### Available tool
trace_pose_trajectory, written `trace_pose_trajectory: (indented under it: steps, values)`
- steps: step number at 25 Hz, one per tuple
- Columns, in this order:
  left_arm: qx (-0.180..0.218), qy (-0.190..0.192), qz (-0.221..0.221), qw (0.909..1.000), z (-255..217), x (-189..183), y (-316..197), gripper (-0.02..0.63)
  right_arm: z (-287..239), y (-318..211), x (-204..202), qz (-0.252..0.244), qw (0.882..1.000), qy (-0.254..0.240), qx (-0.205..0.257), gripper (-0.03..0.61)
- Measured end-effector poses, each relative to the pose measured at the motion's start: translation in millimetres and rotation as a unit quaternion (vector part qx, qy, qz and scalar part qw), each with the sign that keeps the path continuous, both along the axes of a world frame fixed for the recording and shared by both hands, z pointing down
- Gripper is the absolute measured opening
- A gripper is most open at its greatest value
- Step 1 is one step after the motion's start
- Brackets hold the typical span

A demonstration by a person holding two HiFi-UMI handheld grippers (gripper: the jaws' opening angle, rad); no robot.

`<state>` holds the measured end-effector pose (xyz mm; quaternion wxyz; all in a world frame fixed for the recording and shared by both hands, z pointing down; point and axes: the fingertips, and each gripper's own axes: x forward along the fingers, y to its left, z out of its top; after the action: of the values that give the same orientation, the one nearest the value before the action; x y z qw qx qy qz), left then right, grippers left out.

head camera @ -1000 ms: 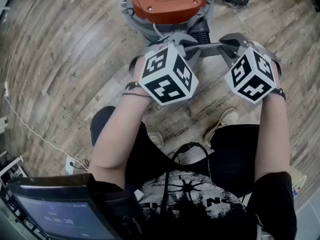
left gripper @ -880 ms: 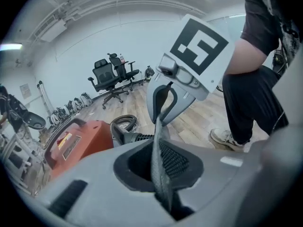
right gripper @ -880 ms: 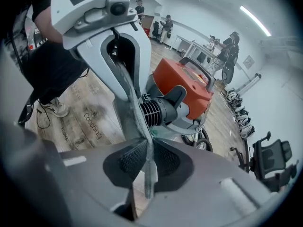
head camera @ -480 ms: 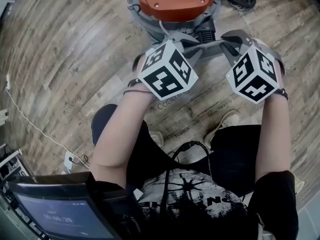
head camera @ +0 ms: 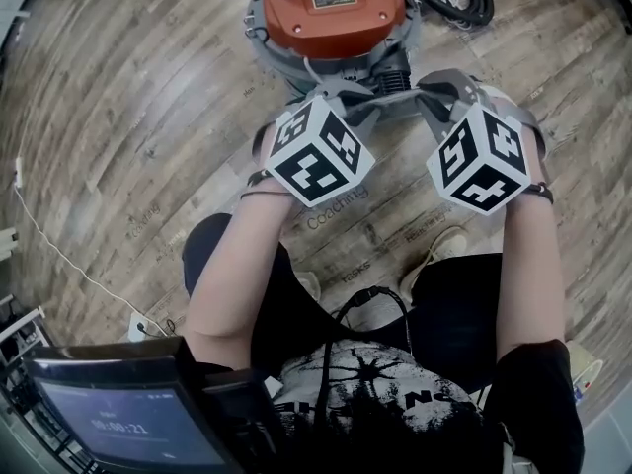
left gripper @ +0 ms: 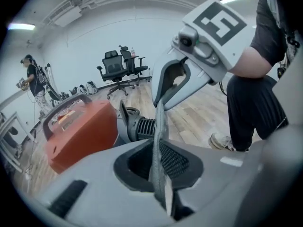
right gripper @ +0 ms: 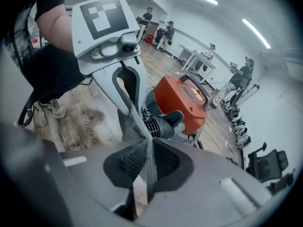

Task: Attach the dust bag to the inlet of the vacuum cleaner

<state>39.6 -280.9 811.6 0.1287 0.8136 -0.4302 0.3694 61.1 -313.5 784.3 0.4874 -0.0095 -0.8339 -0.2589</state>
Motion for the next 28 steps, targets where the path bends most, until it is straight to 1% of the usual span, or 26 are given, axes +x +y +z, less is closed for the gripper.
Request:
trace_pose_trajectory:
  steps: [4,6,8,11,14,16,18,20,22,23,25,28]
  values:
    - [0.028,-0.002,0.01,0.9995,-20.9,12.8,-16.1,0.029,18.3,-21.6,12.4,0.039,0.999,-0.003,-0.022,0.038]
    - [0.038,-0.011,0.012,0.9991,-26.1,16.8,-24.9,0.029,29.0,-29.3,14.0,0.055,0.998,-0.004,-0.036,0.042]
    - [0.042,-0.019,0.013,0.9988,-25.5,17.8,-29.2,0.029,32.6,-32.9,13.9,0.06,0.997,-0.003,-0.041,0.044]
    - [0.043,-0.007,0.005,0.999,-21.5,11.7,-25.4,0.031,26.8,-30.3,9.9,0.042,0.999,0.0,-0.022,0.043]
    - [0.043,0.0,-0.004,0.9991,-14.7,3.8,-17.2,0.031,14.7,-21.6,4.5,0.022,1.0,-0.011,-0.005,0.038]
    - [0.037,-0.003,-0.01,0.9993,-5.3,-0.9,-11.5,0.029,6.8,-13.5,0.1,0.008,1.0,-0.019,0.002,0.035]
    - [0.028,-0.008,-0.015,0.9995,4.2,-6.2,-7.9,0.029,1.6,-6.1,-5.4,-0.009,1.0,-0.018,0.019,0.035]
    - [0.021,-0.018,-0.017,0.9995,10.1,-9.9,-7.0,0.03,-1.7,-1.3,-9.5,-0.022,0.999,-0.014,0.035,0.035]
    - [0.02,-0.03,-0.015,0.9992,11.6,-11.2,-7.4,0.031,-3.5,0.4,-10.7,-0.027,0.999,-0.015,0.04,0.035]
    - [0.024,-0.037,-0.013,0.9989,10.5,-11.0,-8.3,0.031,-3.5,-0.4,-10.0,-0.027,0.999,-0.018,0.042,0.035]
    - [0.046,-0.045,-0.011,0.9979,4.3,-7.6,-11.5,0.031,-1.4,-5.6,-5.1,-0.018,0.999,-0.024,0.037,0.034]
    - [0.081,-0.03,-0.014,0.9962,-10.8,1.8,-18.3,0.028,7.9,-18.2,6.3,0.011,0.999,-0.031,0.012,0.032]
